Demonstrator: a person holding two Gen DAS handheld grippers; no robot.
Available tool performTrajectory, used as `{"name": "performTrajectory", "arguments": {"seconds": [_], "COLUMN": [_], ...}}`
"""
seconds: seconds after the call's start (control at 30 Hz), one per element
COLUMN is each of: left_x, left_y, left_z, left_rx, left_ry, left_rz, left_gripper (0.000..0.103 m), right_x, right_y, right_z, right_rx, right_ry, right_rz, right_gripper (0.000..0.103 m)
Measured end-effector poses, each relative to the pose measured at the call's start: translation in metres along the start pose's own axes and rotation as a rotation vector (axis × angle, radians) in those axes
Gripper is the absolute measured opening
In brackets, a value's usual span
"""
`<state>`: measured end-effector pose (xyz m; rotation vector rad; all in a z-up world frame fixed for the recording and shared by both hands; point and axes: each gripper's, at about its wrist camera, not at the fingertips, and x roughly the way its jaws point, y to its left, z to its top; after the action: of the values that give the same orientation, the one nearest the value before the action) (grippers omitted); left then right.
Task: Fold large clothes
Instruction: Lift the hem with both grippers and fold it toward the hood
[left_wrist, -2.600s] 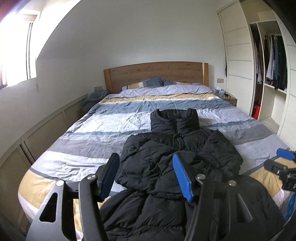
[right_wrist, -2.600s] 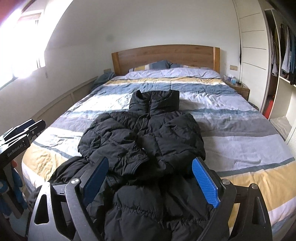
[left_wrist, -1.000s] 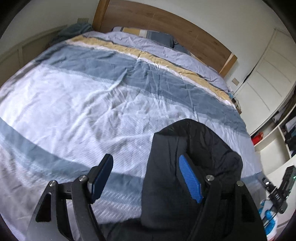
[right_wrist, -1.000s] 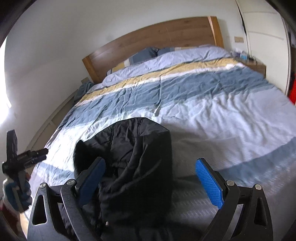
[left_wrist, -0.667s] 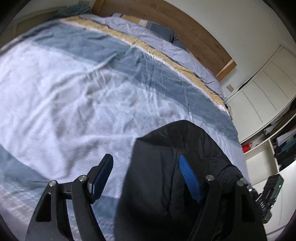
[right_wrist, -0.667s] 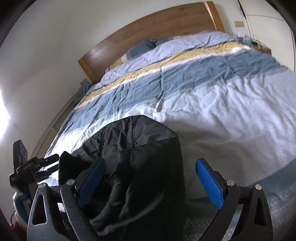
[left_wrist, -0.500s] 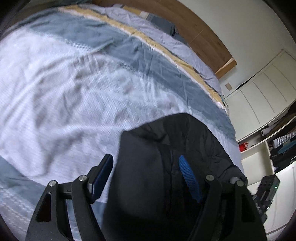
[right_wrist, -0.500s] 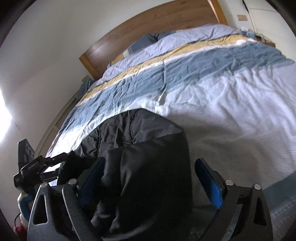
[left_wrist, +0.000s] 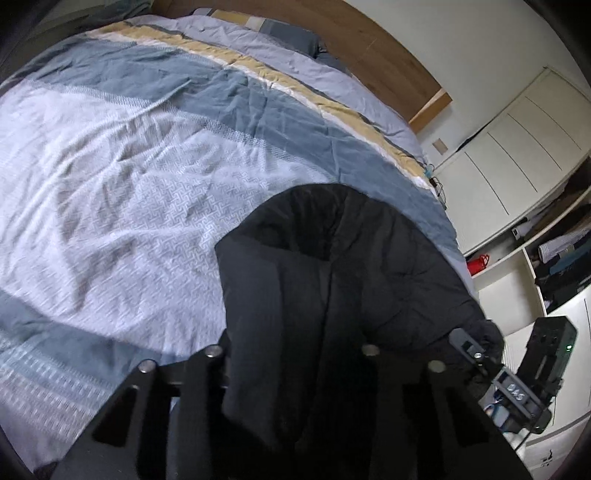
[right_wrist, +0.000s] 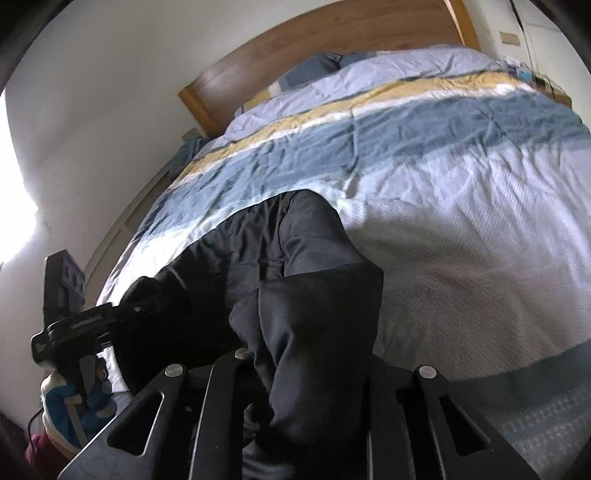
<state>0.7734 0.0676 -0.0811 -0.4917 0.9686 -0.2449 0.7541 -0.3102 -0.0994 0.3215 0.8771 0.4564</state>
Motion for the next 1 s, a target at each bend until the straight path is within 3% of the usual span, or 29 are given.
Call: {"name": "performTrajectory", "arguments": {"seconds": [0.3, 0.47, 0.7, 1.0], "left_x": [-0.102, -0.156, -0.202, -0.247], "left_y": [-0.011, -0.008, 0.001, -0.004], "left_z": [-0.060, -0.107, -0.169, -0.238], "left_rx": [0.029, 0.075, 0.081, 0.200], "left_ry": [-0.026, -0.025, -0.024, -0.049], "left_rz": [-0.063, -0.050, -0.049, -0.035], "left_gripper": [0.027, 0.027, 0.023, 0.022], "right_x": [-0.100, -0.148, -0.185, -0.226], "right_y": [0.060, 0.071, 0.075, 0.082], "right_z": [-0.049, -0.093, -0.146, -0.195], "right_rx": [-0.137, -0.158, -0.134, -0.124], "right_ry": [-0.024, -0.024, -0.023, -0.045], "right_rz": [0.081, 0.098, 0.130, 0.180], "right_gripper": [0.017, 0.017, 0.018, 0.018]}}
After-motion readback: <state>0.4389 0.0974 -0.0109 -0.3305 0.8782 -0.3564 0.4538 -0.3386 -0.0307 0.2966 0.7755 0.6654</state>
